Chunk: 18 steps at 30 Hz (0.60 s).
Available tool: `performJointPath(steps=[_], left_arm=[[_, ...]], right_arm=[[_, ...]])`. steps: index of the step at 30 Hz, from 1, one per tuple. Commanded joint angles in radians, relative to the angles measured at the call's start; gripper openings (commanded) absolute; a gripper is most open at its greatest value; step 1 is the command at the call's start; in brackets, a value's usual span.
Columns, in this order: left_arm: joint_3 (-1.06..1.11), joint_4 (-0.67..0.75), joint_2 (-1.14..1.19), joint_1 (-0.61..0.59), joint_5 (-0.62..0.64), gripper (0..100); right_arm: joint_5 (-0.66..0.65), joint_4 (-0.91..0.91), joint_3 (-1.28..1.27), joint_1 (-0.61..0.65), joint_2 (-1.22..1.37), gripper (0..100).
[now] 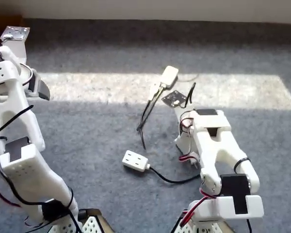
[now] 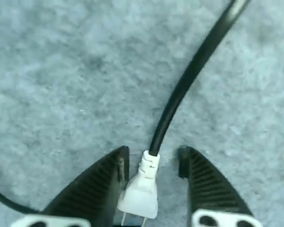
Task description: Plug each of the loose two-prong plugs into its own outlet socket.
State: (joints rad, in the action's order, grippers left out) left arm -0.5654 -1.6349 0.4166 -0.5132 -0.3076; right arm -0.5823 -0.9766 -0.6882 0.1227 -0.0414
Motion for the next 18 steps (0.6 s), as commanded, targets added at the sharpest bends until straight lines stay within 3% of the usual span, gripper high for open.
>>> performJointPath(steps=[1,11,17,18], left_arm=[[-0.033,-0.006,-0.016,0.018,-0.006,25],[-0.031,-0.006,-0.015,0.013,-0.006,25],[-0.031,-0.006,-0.012,0.013,-0.006,25],[-0.031,-0.006,-0.012,0.012,-0.006,25]], right_arm=[[0.009,-0.005,0.048,-0.035,-0.008,24.8],[0.012,-0.11,0.053,-0.027,-0.005,24.5],[0.077,-0.113,0.048,0.019,-0.001,0.0],[0.094,-0.11,0.053,0.031,-0.002,1.4]])
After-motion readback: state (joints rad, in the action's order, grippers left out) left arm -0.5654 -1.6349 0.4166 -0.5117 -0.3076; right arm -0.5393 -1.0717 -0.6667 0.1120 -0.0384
